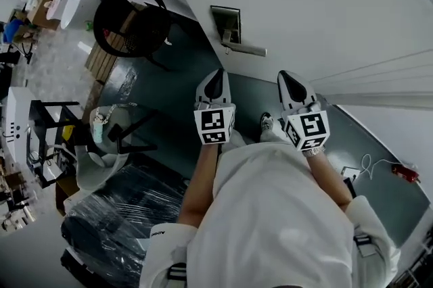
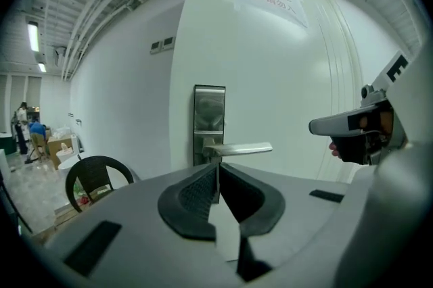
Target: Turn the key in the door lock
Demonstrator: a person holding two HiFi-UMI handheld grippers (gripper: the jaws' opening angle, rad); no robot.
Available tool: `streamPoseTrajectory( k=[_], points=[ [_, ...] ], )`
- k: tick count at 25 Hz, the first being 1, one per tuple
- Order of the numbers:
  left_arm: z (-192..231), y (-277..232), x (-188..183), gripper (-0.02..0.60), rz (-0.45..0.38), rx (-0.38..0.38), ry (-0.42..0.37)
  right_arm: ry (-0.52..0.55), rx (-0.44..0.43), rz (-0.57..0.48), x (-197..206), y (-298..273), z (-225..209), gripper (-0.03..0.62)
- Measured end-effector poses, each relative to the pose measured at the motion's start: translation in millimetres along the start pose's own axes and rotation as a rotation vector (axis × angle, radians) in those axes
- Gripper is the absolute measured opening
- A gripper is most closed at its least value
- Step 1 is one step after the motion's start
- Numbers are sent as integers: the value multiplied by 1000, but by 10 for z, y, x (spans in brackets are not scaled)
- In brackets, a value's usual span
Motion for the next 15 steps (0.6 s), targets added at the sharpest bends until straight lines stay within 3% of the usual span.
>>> streamPoseTrajectory(
  k=[7, 11, 15],
  points=[
    [195, -318, 106, 9, 31, 110, 18, 13, 94, -17, -43, -137, 221, -8],
    [238, -516, 222, 79, 61, 171, 46, 17, 146, -14, 2, -143, 327, -8],
    [265, -734, 335, 95, 101, 192, 48, 14, 210, -11, 42, -117, 351, -8]
  ],
)
Point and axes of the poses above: the fingertips, and each gripper's own axes: y backward along the fingers, z to its left, x out of its underside, the point moved 8 cm from there along y, backward along the fingers, and after that the axes turned 8 degrees about -y, right-handed, at the moved point
